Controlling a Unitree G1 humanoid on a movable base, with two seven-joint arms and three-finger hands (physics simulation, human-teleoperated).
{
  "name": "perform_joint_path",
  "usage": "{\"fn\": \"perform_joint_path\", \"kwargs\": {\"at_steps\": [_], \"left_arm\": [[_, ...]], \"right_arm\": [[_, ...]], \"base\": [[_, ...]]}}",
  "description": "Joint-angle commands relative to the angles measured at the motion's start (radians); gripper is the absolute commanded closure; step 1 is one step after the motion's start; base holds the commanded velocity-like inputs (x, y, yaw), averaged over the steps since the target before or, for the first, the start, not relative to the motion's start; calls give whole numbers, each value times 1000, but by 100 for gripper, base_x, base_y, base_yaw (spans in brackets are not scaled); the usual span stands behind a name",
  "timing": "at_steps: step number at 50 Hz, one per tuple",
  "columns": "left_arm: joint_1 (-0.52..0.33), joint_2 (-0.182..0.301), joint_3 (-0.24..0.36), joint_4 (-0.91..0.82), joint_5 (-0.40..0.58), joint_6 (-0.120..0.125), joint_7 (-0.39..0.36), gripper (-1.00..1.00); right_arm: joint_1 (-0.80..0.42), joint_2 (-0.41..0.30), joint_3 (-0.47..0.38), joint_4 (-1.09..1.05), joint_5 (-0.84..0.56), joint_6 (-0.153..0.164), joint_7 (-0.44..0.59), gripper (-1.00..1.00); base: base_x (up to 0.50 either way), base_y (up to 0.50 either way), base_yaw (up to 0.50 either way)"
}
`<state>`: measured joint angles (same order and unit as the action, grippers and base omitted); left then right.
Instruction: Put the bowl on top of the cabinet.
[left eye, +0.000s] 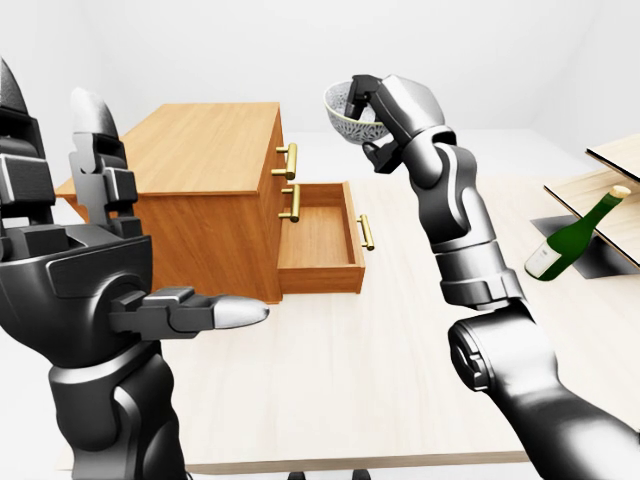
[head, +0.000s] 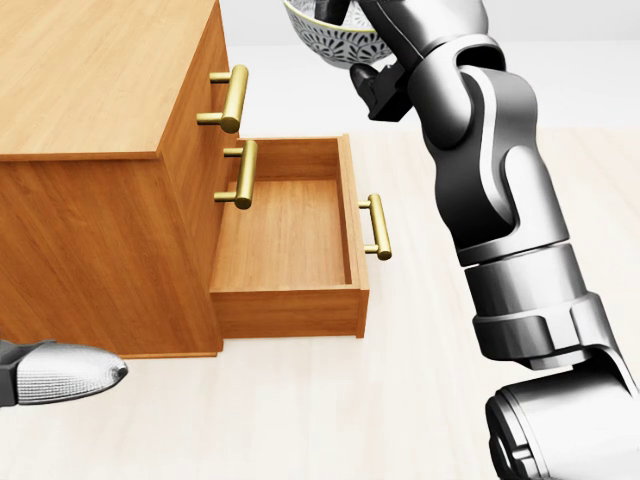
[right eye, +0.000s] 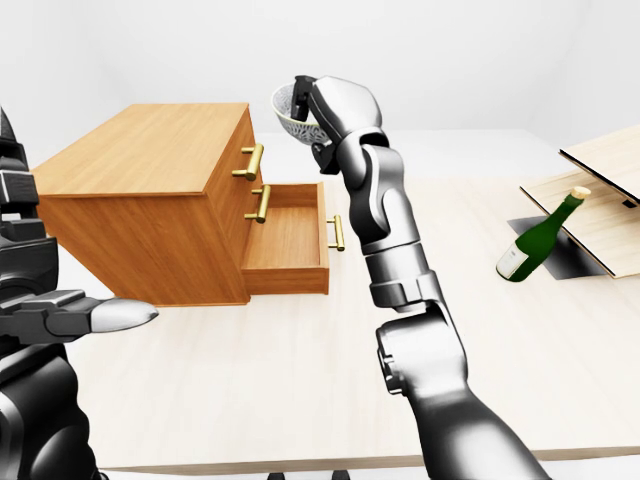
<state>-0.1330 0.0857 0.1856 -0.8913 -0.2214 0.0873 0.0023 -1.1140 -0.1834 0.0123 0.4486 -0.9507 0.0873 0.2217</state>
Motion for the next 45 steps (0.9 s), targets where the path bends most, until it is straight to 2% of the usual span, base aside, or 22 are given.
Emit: {"fn": "perform_joint_path", "kwargs": {"at_steps": [1,21,45], "left_arm": [[-11,4,12,-10,-12,0,5,-100],[-33,14,33,-46,-52,0,25,-100],[-31,18,29,-69,-75,0,43,-100]], "right_arm": [[-29,62,20,9,-60,0,-21,100],[-76,158,58,75,-91,0,-46,100],[-106,252,89,132,-117,0,-80,100]], "base": [[0,0,0],[0,0,0],[0,0,0]]}}
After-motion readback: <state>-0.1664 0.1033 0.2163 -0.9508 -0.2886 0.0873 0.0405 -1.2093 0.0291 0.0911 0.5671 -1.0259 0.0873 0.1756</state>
